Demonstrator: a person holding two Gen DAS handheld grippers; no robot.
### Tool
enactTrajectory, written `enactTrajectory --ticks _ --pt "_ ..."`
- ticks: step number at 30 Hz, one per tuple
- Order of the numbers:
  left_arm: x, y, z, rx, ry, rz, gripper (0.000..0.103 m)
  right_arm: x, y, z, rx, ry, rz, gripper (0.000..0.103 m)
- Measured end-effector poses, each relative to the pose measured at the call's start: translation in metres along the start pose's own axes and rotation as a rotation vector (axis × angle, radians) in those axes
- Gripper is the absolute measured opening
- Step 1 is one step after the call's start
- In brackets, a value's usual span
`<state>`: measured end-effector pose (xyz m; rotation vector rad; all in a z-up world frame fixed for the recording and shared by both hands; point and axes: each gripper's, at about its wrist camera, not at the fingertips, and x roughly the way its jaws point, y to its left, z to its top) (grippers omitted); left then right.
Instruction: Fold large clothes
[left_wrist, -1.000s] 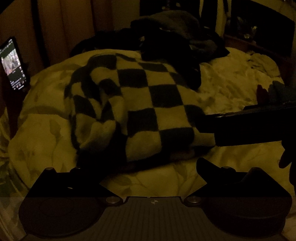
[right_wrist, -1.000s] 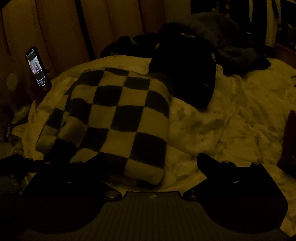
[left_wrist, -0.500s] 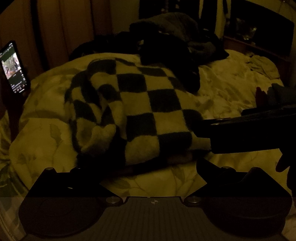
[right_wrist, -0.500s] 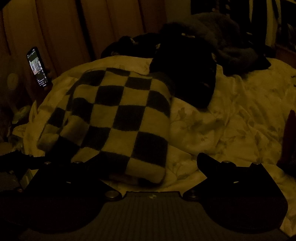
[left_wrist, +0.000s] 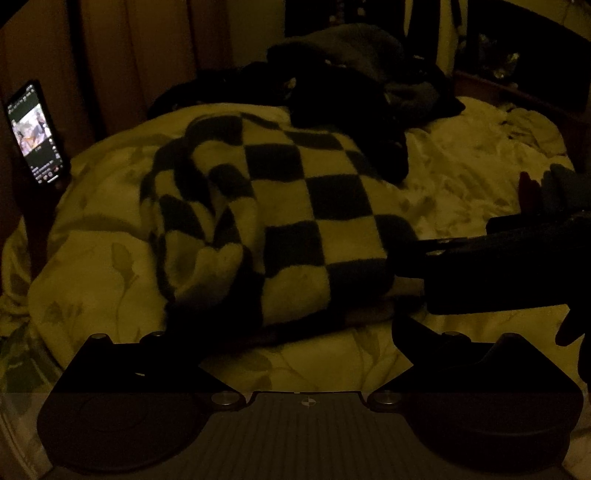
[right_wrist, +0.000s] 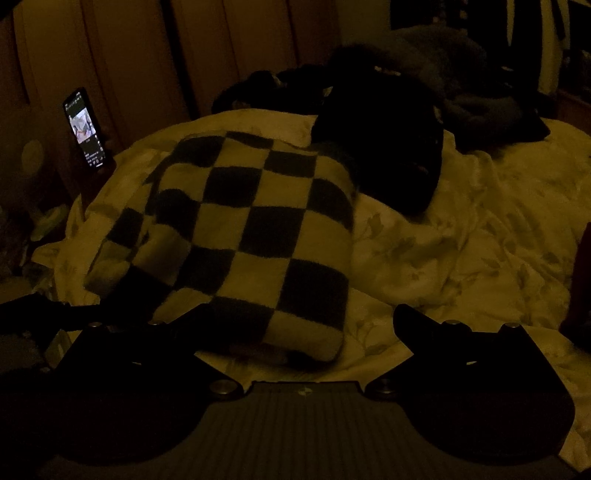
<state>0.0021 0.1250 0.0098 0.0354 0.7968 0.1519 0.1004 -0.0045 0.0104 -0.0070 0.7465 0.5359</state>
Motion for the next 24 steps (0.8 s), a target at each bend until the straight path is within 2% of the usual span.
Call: enactTrajectory --ticks 12,18,22,24 --pt "-0.004 0.002 0.001 -0.036 -0.016 -0.025 0.103 -0.002 0.001 -0.001 0.008 -0.012 0.012 0.103" --pt "-0.006 0.000 0.001 -0.026 -0.026 -0.006 0.103 -0.006 0.000 -0.001 0.018 -0.028 0.017 0.103" --pt "-0.015 -0.004 -0.002 -0.002 -0.103 0.020 0.103 -0.008 -0.002 0.000 0.025 -0.037 0.019 0.103" --pt "-0.015 -0.005 0.000 -0.004 -0.092 0.030 0.103 -0.008 -0.002 0.000 0.029 -0.039 0.020 0.103"
